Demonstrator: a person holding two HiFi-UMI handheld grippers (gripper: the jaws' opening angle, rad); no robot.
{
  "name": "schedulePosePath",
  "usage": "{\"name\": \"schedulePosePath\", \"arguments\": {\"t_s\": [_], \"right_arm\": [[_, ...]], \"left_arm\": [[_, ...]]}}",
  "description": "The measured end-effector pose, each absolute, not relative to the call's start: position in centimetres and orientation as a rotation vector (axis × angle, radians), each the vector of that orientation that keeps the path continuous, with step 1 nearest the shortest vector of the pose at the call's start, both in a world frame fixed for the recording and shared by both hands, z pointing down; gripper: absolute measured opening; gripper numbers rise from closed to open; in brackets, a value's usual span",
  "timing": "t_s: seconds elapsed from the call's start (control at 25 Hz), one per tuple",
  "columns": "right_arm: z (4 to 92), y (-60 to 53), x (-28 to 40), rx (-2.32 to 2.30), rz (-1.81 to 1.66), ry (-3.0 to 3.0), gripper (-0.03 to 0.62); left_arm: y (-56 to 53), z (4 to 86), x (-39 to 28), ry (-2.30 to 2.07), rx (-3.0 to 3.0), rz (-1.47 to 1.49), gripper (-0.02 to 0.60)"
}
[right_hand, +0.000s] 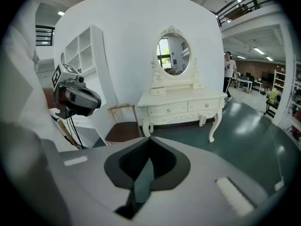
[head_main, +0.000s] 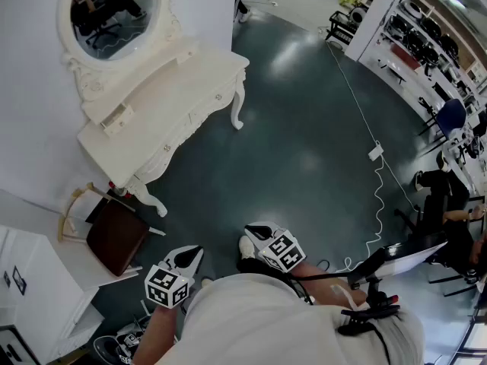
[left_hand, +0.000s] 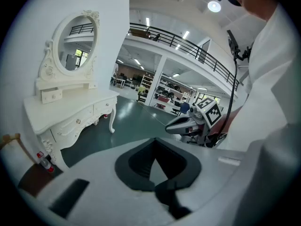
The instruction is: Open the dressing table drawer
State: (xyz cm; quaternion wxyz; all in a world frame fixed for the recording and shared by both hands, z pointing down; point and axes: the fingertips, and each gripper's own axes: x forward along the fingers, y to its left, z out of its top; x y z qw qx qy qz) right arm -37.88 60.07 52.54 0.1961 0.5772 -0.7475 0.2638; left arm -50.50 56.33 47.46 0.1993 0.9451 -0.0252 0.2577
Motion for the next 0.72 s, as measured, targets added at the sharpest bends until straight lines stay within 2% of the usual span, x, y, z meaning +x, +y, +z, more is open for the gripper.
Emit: {"name": "schedulePosePath", "arguments": {"t_s": [0.6,0.72], "right_arm": [[52.5,54.6,-19.4,1.609,0.652,-2.142,0.002],[53.3,53.0,-17.4,1.613,0.680,-2.141,0.040]], "left_arm": [[52.1,45.6,-30.7,-0.104,2.692,0.712,0.003],[50.8,45.6,-29.3,-0.113,2.683,0.724,0.003]]}}
